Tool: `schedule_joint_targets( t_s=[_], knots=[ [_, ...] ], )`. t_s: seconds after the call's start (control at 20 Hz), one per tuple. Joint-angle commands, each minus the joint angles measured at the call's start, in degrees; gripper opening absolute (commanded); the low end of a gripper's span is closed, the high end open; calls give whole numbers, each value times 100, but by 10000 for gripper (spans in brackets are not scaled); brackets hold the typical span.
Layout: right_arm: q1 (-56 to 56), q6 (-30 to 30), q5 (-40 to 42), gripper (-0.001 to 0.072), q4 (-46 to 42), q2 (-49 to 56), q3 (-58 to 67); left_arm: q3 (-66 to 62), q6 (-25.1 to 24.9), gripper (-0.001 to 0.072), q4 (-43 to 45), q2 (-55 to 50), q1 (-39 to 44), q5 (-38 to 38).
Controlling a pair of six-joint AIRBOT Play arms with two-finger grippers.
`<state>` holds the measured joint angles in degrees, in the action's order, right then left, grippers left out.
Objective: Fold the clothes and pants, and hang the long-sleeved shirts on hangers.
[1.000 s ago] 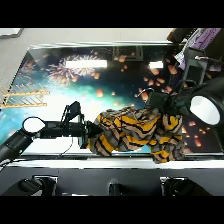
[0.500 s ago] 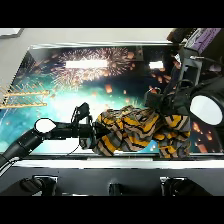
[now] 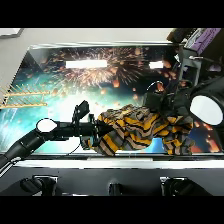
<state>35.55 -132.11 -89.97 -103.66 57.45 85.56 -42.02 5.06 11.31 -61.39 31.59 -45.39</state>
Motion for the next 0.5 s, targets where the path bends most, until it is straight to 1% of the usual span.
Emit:
schedule_joint_targets(
  t_s=[0.0, 0.15, 0.2, 0.25, 0.3, 0.35, 0.4, 0.45],
  knots=[
    [7, 57, -59, 432, -4, -11, 7, -4, -129, 18, -197, -4, 4, 2],
    [7, 103, -162, 436, -122, -107, 9, -4, -129, 18, -214, -4, 4, 2],
    [0, 17, -208, 437, -422, -208, 42, -4, -129, 18, -214, -4, 4, 2],
    [-85, -258, -330, 440, -813, -315, 122, -4, -129, 18, -214, -4, 4, 2],
    [-352, -566, -503, 472, -1078, -422, 236, -4, -129, 18, -214, -4, 4, 2],
    [-800, -730, -710, 478, -1069, -485, 352, -4, -127, 18, -214, -4, 4, 2],
    [-1462, -621, -946, 479, -741, -485, 457, -4, -127, 19, -214, -4, 4, 2],
    [-2249, -109, -970, 484, -35, -457, 466, -4, -127, 19, -214, -4, 4, 2]
  ],
)
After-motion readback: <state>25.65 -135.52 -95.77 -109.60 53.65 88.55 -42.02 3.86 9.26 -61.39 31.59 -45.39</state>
